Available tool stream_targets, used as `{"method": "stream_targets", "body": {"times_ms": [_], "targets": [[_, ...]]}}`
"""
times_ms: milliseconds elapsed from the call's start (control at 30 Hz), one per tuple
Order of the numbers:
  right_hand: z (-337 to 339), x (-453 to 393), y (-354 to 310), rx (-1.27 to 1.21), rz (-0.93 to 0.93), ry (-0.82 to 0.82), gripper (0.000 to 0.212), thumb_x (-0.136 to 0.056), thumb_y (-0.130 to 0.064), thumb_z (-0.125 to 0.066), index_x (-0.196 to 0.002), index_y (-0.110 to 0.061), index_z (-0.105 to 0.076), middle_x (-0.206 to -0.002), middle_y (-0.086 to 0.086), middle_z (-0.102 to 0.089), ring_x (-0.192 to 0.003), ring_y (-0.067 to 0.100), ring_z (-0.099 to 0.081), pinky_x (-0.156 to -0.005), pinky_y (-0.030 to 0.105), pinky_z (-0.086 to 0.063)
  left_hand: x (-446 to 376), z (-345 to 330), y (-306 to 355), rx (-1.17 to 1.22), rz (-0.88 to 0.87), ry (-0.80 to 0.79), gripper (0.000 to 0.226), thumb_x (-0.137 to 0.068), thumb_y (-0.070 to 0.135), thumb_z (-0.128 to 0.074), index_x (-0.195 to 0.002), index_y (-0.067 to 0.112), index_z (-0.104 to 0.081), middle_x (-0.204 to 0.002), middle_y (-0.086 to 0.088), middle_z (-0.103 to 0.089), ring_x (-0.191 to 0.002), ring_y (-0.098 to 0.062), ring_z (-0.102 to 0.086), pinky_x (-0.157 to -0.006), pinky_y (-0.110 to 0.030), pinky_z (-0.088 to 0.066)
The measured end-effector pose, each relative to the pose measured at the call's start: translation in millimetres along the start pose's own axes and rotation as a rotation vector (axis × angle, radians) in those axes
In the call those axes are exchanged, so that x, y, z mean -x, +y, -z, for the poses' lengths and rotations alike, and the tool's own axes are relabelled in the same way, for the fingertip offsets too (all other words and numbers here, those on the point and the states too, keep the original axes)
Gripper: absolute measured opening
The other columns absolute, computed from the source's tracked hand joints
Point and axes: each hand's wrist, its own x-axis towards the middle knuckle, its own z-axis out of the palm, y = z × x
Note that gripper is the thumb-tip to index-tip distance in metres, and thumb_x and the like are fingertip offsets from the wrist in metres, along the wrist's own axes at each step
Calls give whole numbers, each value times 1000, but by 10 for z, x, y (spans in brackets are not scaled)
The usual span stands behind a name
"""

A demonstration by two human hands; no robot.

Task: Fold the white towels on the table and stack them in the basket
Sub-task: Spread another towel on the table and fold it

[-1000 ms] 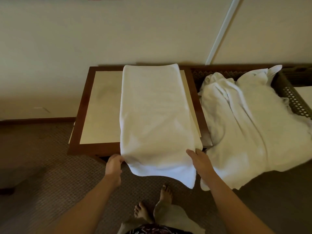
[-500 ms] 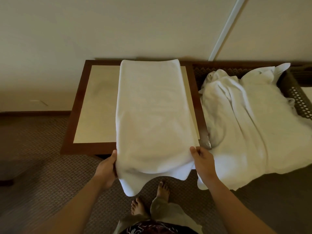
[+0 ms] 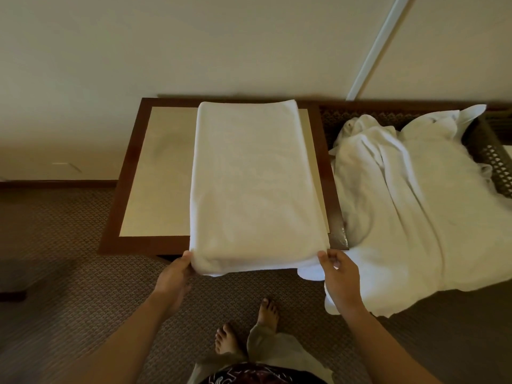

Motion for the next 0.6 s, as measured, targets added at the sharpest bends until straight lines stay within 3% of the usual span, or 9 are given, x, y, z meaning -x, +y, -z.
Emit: {"method": "stream_targets", "body": {"times_ms": [67,200,333,433,500,600], "targets": [[28,-9,-9,-18,17,-9,5,-100,-24,-65,-98,-21,-68,-95,-12,-68,-92,-2,-60,-72,7,-41,-8,-17,26,47,30,-52,46,-99,52,-52,-133,24,-63,-130,2,-69,-129,-22,-56,-119,-56,-32],[63,-57,-2,8,-8,-85,6,-100,-24,-66,-97,-19,-68,-93,-8,-68,-86,-2,-60,-69,7,-43,46,-35,100,73,78,-183,38,-102,46,-51,-130,24,-65,-128,-1,-71,-124,-28,-61,-108,-54,-47],[98,-88,-5,5,8,-28,8,-100,-20,-64,-92,-21,-67,-84,-6,-68,-80,3,-61,-63,11,-41,31,-67,139,-103,-22,31,30,-106,34,-52,-122,15,-70,-122,-6,-71,-119,-27,-61,-106,-52,-46],[97,-138,67,75,-29,6,14,-100,-22,-64,-87,-19,-65,-80,-1,-66,-76,12,-60,-63,21,-40,86,-192,93,-453,-175,250,33,-109,36,-45,-121,12,-65,-104,-3,-64,-96,-23,-59,-82,-41,-48],[65,-168,114,121,-79,-70,25,-100,-22,-63,-77,-14,-59,-71,3,-58,-69,20,-54,-60,27,-37,135,-304,44,-453,-233,307,34,-110,35,-41,-126,11,-60,-102,-5,-61,-88,-21,-56,-77,-40,-46],[66,-155,81,69,-75,-102,32,-98,-24,-66,-69,-17,-55,-66,-4,-52,-67,16,-49,-62,28,-36,170,-398,-2,-292,-210,317,31,-108,39,-47,-121,14,-58,-98,2,-57,-84,-15,-53,-82,-42,-43]]}}
